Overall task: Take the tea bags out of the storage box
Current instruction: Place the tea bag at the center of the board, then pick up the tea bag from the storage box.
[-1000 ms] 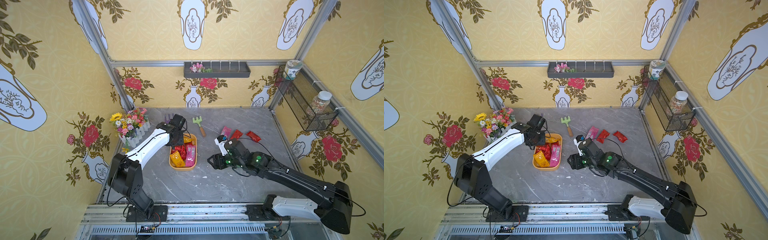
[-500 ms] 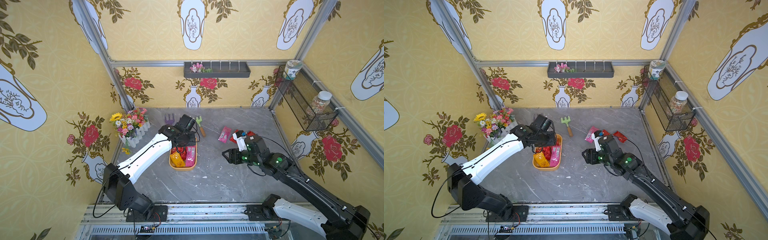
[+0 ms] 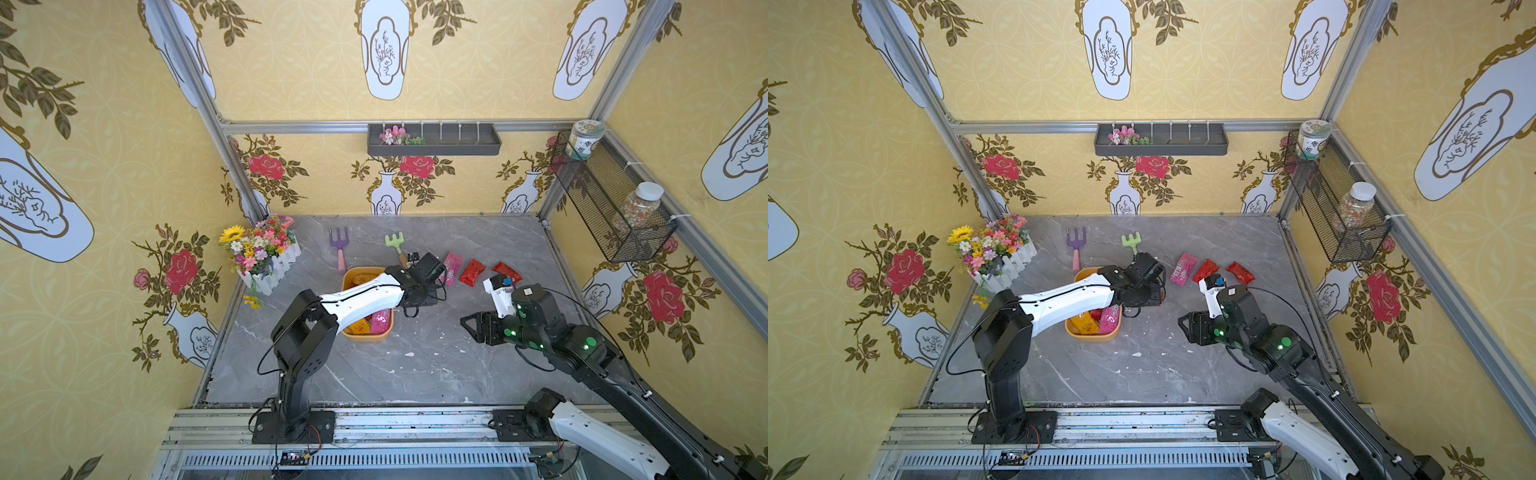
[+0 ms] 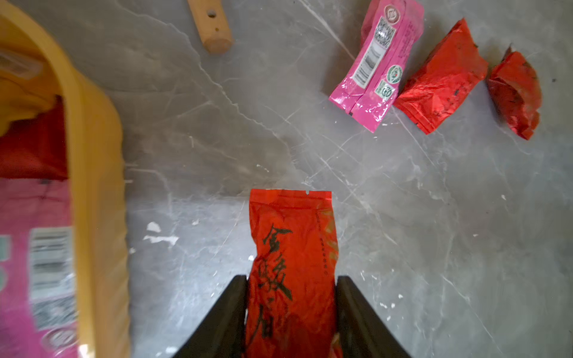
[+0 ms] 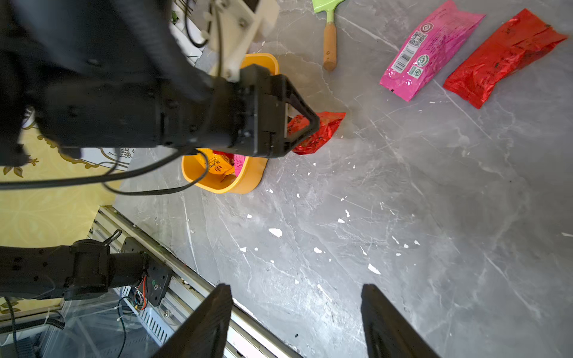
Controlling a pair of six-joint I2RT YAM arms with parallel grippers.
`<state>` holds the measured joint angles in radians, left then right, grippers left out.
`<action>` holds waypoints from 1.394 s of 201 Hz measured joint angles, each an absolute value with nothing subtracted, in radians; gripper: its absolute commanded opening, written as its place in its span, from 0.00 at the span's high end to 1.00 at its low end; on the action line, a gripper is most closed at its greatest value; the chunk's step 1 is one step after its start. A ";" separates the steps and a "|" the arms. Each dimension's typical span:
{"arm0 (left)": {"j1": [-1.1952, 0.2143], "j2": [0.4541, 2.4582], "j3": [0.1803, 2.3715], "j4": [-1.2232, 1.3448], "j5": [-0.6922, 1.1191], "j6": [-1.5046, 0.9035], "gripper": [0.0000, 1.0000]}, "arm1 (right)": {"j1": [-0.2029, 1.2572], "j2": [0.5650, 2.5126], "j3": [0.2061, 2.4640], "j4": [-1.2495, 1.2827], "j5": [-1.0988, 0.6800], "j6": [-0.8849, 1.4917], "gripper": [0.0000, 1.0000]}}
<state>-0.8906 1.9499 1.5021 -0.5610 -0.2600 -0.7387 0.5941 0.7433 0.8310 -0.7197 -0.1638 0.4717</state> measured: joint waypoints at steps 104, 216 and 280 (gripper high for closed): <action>-0.929 2.141 1.622 -0.468 -0.316 -0.744 0.26 | 0.594 0.715 0.863 -0.799 -0.158 0.519 0.29; -0.892 1.263 1.001 -0.442 -0.450 -0.846 0.15 | 0.830 1.107 1.021 -0.686 -0.089 0.521 0.21; -0.652 0.739 0.648 -0.554 -0.407 -1.002 0.06 | 0.998 1.673 1.372 -0.543 -0.024 0.471 0.22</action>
<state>-0.6521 0.7395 0.6479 -0.5545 -0.4068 -1.0023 0.9977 1.6733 1.3720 -0.5430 -0.0242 0.4709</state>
